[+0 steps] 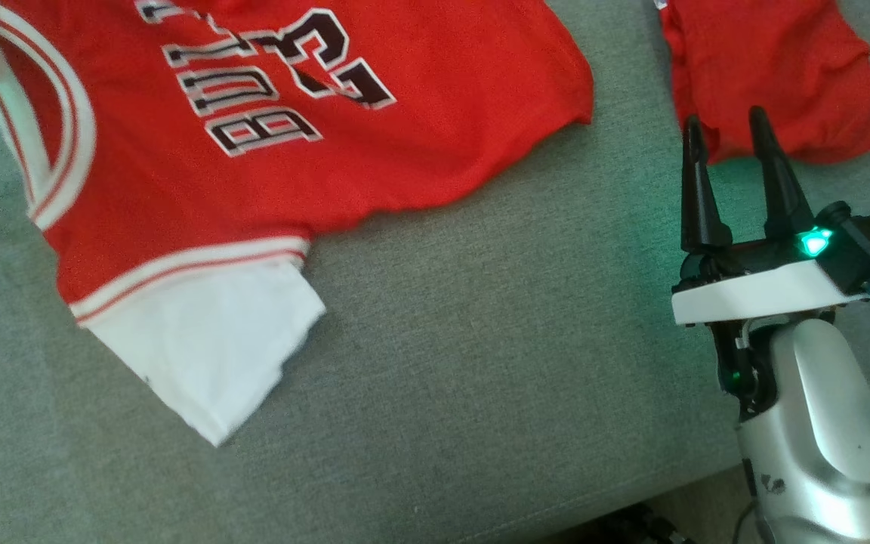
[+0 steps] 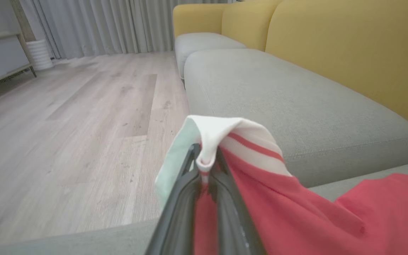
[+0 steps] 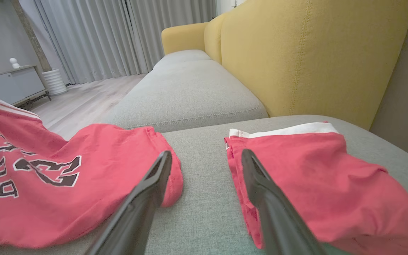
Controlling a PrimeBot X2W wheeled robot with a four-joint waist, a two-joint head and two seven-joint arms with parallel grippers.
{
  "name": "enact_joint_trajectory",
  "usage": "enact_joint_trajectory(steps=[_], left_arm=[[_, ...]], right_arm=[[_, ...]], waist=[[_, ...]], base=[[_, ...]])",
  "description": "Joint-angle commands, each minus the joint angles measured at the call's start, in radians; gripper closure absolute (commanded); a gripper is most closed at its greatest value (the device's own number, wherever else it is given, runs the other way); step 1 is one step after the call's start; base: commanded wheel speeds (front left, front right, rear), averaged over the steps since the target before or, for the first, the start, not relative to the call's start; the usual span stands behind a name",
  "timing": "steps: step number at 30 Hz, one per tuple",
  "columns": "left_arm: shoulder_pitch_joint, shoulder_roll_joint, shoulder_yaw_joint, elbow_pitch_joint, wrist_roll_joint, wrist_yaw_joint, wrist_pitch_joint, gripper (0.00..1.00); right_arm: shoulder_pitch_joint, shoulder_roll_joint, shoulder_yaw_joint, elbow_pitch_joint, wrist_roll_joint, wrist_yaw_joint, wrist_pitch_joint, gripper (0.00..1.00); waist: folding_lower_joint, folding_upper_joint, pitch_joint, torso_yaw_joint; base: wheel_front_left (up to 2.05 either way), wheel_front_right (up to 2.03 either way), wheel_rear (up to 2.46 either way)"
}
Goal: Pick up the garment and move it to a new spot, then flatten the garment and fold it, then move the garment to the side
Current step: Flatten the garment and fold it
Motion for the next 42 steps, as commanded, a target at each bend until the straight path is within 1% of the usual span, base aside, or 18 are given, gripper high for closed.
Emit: enact_joint_trajectory(steps=[1,3,5,6,8,11,17,22,26,28,33,38,40,41,42], left_arm=[[-0.070,0.066,0.025,-0.010,0.019,0.013,-0.028,1.00],[-0.094,0.068,0.030,0.016,0.028,0.035,-0.063,1.00],[-0.108,0.067,0.022,0.046,0.040,0.041,-0.083,1.00],[-0.113,0.064,0.017,0.061,0.046,0.043,-0.090,0.00],[-0.116,0.053,0.002,0.090,0.057,0.041,-0.100,0.00],[-0.113,0.024,-0.011,0.120,0.058,0.025,-0.125,0.00],[-0.060,-0.043,-0.009,0.142,0.025,-0.028,-0.175,0.00],[0.033,-0.099,-0.003,0.104,-0.001,-0.059,-0.198,0.00],[0.145,-0.137,-0.001,0.035,-0.005,-0.066,-0.203,0.00],[0.214,-0.154,0.006,-0.026,0.001,-0.059,-0.203,0.00],[0.419,-0.185,0.016,-0.195,0.033,-0.021,-0.203,0.00],[0.602,-0.211,0.025,-0.335,0.058,0.026,-0.203,0.00],[0.661,-0.227,0.031,-0.377,0.058,0.040,-0.203,0.00],[0.661,-0.227,0.031,-0.377,0.058,0.040,-0.203,0.00],[0.711,-0.240,0.034,-0.415,0.065,0.055,-0.203,0.00]], right_arm=[[-0.016,0.003,0.022,-0.035,0.005,-0.001,-0.011,0.00],[-0.022,0.003,0.028,-0.033,0.005,-0.001,-0.010,0.00],[-0.027,0.003,0.034,-0.033,0.003,-0.001,-0.009,0.00],[-0.028,0.003,0.037,-0.032,0.001,-0.001,-0.009,0.00],[-0.030,0.003,0.039,-0.031,-0.004,-0.001,-0.007,0.00],[-0.028,0.003,0.035,-0.029,-0.011,-0.001,-0.003,0.00],[-0.018,0.003,0.026,-0.020,-0.033,-0.001,0.007,0.00],[0.003,0.003,0.004,-0.003,-0.056,-0.001,0.017,0.00],[0.032,0.003,-0.016,0.011,-0.068,-0.001,0.024,0.00],[0.051,0.003,-0.025,0.019,-0.074,-0.001,0.028,0.00],[0.094,0.003,-0.036,0.034,-0.074,-0.001,0.029,0.00],[0.134,0.003,-0.040,0.042,-0.064,-0.001,0.025,0.00],[0.148,0.003,-0.039,0.044,-0.059,-0.001,0.023,0.00],[0.148,0.003,-0.039,0.044,-0.059,-0.001,0.023,0.00],[0.160,0.003,-0.037,0.046,-0.052,-0.001,0.022,0.00]], waist=[[-0.0001,0.0000,0.005,0.001],[-0.0001,0.0000,0.009,0.003],[-0.0001,0.0000,0.011,0.007],[-0.0001,0.0000,0.011,0.010],[-0.0001,0.0000,0.006,0.019],[-0.0001,0.0000,-0.010,0.039],[-0.0001,0.0000,-0.079,0.095],[-0.0001,0.0000,-0.155,0.159],[-0.0001,0.0000,-0.214,0.210],[-0.0001,0.0000,-0.242,0.234],[-0.0001,0.0000,-0.300,0.275],[-0.0001,0.0000,-0.340,0.301],[-0.0001,0.0000,-0.353,0.307],[-0.0001,0.0000,-0.353,0.307],[-0.0001,0.0000,-0.363,0.312]], base=[[0.00,0.00,0.00],[0.00,0.00,0.00],[0.00,0.00,0.00],[0.00,0.00,0.00],[0.00,0.00,0.00],[0.00,0.00,0.00],[0.00,0.00,0.00],[0.00,0.00,0.00],[0.00,0.00,0.00],[0.00,0.00,0.00],[0.00,0.00,0.00],[0.00,0.00,0.00],[0.00,0.00,0.00],[0.00,0.00,0.00],[0.00,0.00,0.00]])
